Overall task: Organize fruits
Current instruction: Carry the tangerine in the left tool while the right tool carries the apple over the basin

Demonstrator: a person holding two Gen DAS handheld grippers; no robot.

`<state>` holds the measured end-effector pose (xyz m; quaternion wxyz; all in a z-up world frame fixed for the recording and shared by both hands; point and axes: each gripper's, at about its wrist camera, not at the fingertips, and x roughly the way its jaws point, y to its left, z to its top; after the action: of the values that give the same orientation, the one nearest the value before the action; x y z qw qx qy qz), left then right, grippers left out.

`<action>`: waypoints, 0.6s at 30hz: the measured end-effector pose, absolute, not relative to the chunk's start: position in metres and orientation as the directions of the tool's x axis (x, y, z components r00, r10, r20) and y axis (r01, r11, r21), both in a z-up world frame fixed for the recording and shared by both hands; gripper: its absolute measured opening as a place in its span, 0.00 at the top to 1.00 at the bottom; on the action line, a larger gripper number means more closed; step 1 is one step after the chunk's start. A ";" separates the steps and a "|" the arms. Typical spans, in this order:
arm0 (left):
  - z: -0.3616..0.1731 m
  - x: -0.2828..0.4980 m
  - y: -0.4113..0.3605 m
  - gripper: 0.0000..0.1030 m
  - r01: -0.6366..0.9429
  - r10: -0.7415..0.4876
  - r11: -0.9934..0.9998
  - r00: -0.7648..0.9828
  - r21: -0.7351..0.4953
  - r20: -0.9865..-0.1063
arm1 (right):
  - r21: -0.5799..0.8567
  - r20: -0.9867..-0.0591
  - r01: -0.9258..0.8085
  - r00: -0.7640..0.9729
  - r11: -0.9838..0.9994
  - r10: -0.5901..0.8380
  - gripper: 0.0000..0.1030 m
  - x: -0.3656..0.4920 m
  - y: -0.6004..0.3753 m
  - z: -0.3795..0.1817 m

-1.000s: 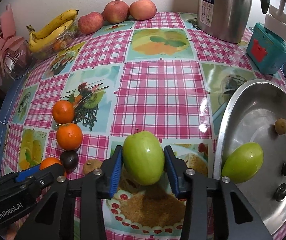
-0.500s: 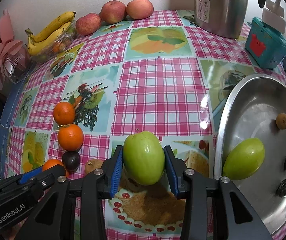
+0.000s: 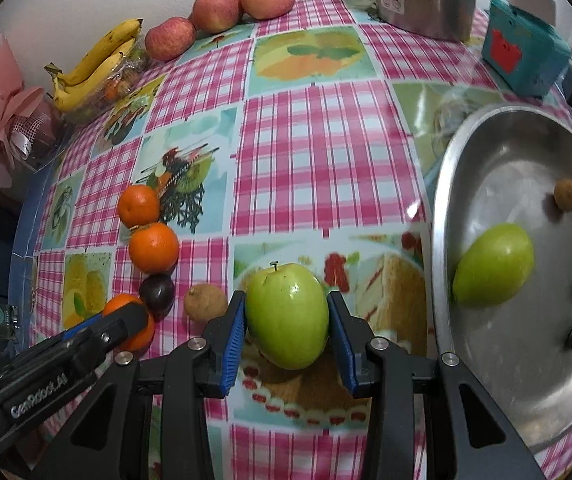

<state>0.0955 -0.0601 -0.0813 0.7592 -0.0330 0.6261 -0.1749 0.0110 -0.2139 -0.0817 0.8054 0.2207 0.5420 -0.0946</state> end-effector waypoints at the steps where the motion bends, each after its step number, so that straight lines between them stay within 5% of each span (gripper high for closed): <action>1: -0.081 0.096 -0.060 0.65 0.226 -0.306 0.937 0.155 -0.268 -0.939 | 0.251 -0.916 0.391 0.392 0.885 0.086 0.60 0.010 -0.213 -0.081; 18: -0.068 0.094 -0.059 0.65 0.225 -0.321 0.934 0.184 -0.278 -0.929 | 0.271 -0.890 0.350 0.445 0.896 0.095 0.60 -0.010 -0.201 -0.053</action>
<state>0.0939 -0.0587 -0.0684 0.7683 -0.0391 0.6137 -0.1777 -0.0103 -0.2006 -0.0526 0.8226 0.2139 0.5211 -0.0775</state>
